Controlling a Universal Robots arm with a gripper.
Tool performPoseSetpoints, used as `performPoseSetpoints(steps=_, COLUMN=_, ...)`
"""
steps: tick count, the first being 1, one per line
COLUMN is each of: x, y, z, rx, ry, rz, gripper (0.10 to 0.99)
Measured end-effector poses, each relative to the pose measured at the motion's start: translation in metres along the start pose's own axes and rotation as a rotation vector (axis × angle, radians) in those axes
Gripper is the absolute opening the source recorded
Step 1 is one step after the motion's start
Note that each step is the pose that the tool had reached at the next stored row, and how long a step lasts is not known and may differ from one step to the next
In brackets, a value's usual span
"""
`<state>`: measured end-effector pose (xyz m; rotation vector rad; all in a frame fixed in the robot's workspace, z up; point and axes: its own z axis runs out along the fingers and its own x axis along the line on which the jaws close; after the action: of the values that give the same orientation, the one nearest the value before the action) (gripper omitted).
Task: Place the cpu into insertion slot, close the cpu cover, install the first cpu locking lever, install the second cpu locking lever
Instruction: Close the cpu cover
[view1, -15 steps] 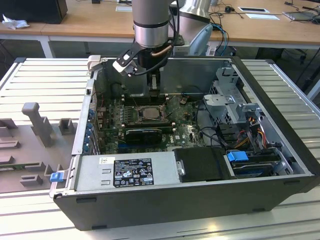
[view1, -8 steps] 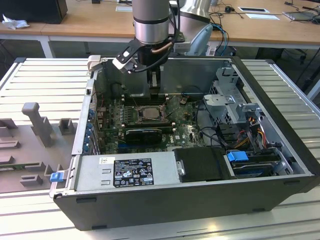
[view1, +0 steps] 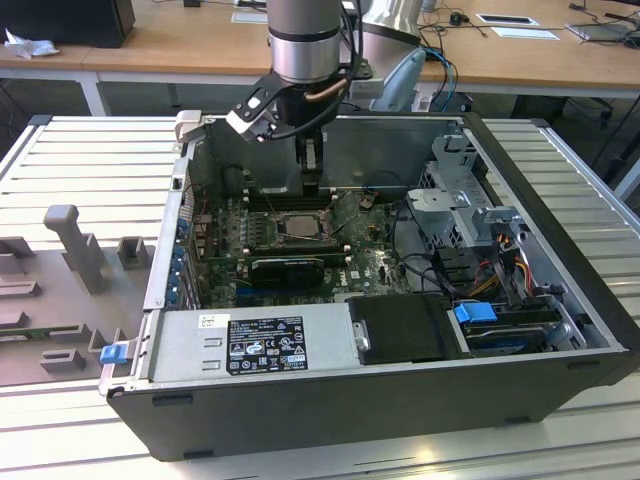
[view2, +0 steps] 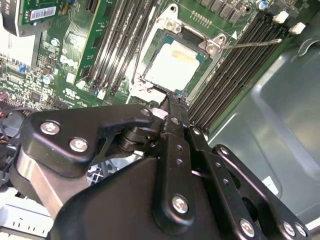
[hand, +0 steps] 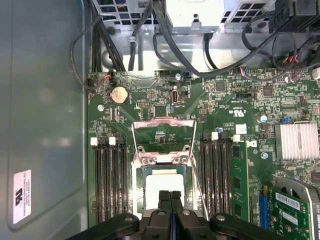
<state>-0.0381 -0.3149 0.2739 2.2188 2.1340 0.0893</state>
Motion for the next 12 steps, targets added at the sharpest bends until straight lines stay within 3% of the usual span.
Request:
performPoseSetpoints(steps=4, x=0.0003, y=0.0075, z=0.0001, rx=0.000, ry=0.0000, rz=0.000, gripper=0.106)
performPoseSetpoints(steps=12, x=0.0005, y=0.0136, z=0.0002, rx=0.000, ry=0.0000, rz=0.000, gripper=0.106)
